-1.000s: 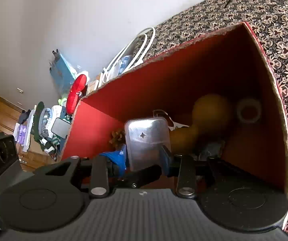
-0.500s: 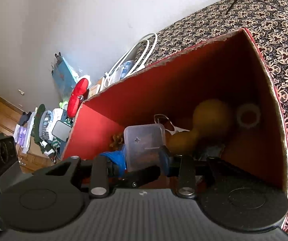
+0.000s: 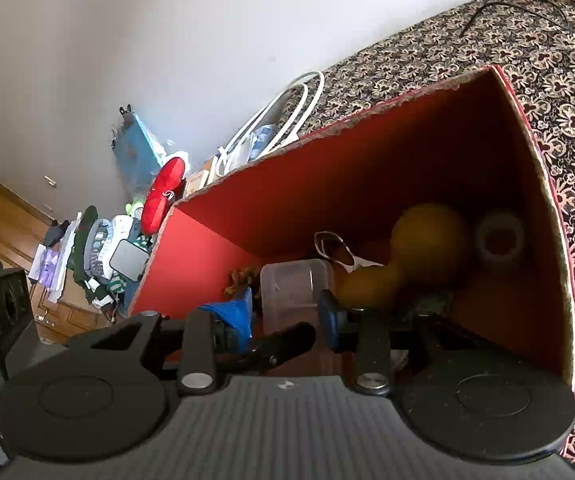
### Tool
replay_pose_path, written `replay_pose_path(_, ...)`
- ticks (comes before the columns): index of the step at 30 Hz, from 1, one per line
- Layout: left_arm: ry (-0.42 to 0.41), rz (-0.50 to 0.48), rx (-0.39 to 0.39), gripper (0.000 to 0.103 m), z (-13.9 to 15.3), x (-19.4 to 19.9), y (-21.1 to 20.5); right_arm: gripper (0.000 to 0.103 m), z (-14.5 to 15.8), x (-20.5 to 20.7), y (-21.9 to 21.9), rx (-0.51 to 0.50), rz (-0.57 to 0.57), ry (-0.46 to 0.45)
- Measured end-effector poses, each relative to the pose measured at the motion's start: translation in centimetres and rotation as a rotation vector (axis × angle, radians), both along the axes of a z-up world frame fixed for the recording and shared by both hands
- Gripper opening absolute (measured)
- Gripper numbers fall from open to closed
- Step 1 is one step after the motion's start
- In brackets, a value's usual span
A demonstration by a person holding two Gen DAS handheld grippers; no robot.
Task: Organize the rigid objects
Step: 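Open the right gripper and lift it out of the box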
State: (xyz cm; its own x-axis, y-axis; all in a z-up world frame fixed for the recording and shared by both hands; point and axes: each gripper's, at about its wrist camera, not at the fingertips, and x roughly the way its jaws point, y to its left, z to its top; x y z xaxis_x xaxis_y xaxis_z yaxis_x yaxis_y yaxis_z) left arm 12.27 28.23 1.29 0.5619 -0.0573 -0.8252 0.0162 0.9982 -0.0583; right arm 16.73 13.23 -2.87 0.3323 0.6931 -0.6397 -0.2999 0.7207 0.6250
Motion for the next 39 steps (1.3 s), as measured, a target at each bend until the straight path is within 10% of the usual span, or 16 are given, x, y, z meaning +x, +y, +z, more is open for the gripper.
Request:
replay_pose_path(22,-0.046,0.251,0.103,0.053,2.9,-6.3,-2.6,0.021,3.0,-3.4,-1.7,0.045,0.067,-0.123)
replay_pose_path(29,-0.153,0.206,0.179,0.056,5.4,-9.8,-6.6,0.021,5.6,-6.6,-4.9,0.042,0.082,-0.220)
replay_pose_path(39,-0.214,0.060,0.064,0.056,7.1,-12.2,-12.7,0.021,7.7,-8.7,-11.8,0.044,-0.033,-0.268)
